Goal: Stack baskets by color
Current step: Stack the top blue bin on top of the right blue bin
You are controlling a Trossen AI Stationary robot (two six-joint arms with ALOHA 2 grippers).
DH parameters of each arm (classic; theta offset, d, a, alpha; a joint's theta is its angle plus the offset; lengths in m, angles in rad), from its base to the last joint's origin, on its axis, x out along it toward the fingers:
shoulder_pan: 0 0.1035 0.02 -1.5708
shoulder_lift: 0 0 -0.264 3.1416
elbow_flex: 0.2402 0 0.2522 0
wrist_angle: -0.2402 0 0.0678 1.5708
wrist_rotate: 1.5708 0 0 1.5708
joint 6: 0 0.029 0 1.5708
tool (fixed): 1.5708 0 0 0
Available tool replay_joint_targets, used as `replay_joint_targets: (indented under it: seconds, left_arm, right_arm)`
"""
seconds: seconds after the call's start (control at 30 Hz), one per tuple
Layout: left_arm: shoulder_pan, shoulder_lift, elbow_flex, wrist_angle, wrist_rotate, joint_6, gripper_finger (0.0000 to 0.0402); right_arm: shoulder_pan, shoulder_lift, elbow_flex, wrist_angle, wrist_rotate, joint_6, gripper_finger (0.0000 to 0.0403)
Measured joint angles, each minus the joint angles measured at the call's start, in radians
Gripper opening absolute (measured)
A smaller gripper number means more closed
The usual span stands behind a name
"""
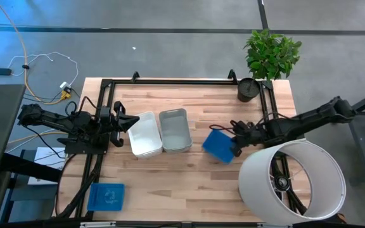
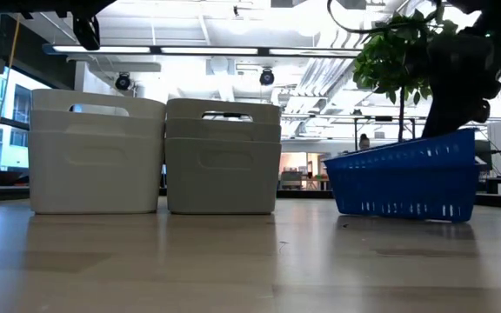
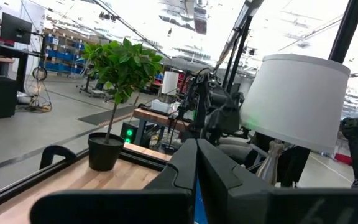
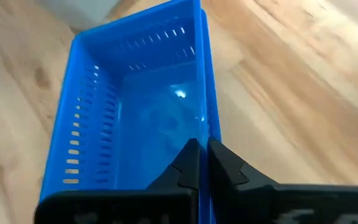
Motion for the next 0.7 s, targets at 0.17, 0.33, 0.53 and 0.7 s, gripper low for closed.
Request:
replay_joint_targets:
  seconds: [0.17,0.33,0.53,0.7]
  left_arm:
    - [0.000,0.000,0.000,0.000,0.000,0.001,0.0000]
    - [0.000,0.000,0.000,0.000,0.000,0.001,0.0000]
    - [0.000,0.000,0.000,0.000,0.000,0.000,0.0000]
    - [0.000,0.000,0.000,0.000,0.000,0.000,0.0000]
  right_arm:
    - [0.016,-0.004,-0.013,0.030,0.029,0.019,0.0000]
    - [0.015,-0.004,-0.013,0.029,0.052,0.000,0.0001]
    - [0.011,-0.004,-0.013,0.029,0.039,-0.009,0.0014]
    - [0.011,-0.004,-0.013,0.028,0.025,-0.018,0.0041]
